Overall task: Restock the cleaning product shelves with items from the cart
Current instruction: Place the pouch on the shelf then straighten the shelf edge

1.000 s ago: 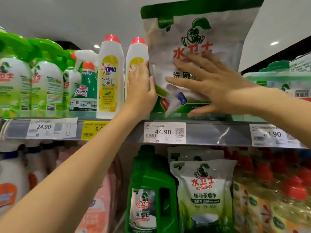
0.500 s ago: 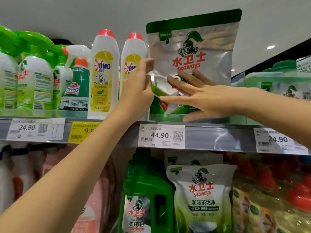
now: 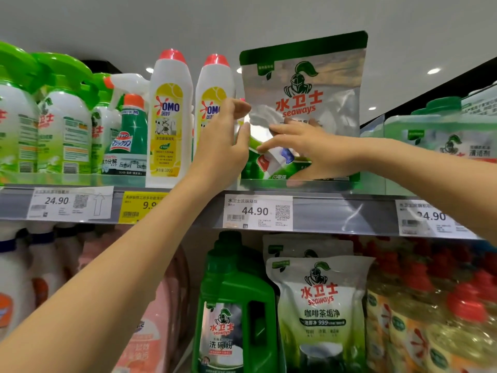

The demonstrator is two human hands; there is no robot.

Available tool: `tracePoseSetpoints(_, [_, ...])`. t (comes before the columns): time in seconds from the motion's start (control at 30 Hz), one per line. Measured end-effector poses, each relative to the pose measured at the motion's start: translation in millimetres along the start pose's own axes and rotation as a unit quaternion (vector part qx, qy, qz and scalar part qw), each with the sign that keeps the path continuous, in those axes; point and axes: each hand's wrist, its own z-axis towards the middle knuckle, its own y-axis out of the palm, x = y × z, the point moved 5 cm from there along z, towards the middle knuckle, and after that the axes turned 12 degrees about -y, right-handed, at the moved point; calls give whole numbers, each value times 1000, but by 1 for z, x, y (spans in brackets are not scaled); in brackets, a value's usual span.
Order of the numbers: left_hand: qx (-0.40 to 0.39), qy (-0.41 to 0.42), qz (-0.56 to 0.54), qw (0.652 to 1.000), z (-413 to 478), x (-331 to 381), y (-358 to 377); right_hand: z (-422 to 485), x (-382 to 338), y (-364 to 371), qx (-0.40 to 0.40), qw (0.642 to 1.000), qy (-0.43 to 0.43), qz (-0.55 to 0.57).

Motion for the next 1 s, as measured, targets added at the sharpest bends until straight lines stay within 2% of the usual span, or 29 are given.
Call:
tracePoseSetpoints(0.2, [47,78,39,995,-16,18,-9,-14,-15,-14,117,980,16,162])
tracePoseSetpoints(0.4, [34,50,98,993,-52,32,-19,-43,-35,-20,208,955,26,212])
tracePoseSetpoints(0.53, [48,-7,65,997,-93,52,-44,-78,-63,-30,345,896,26,278])
tracePoseSetpoints(0.63, [56,-121,-29,991,-140,67,-72,-101,-102,-27,399,826,4,398])
tracePoseSetpoints(0.77, [54,-318,-146,935,-225,72,-111,-122,-177,1,373,719,-20,587])
tracePoseSetpoints(0.9, [67,-422,-131,894,-325,72,-170,-135,-273,39,300,667,-55,680])
tracePoseSetpoints(1.0, [109,-490,-97,860,-406,70,-226,-137,-353,67,215,636,-78,737])
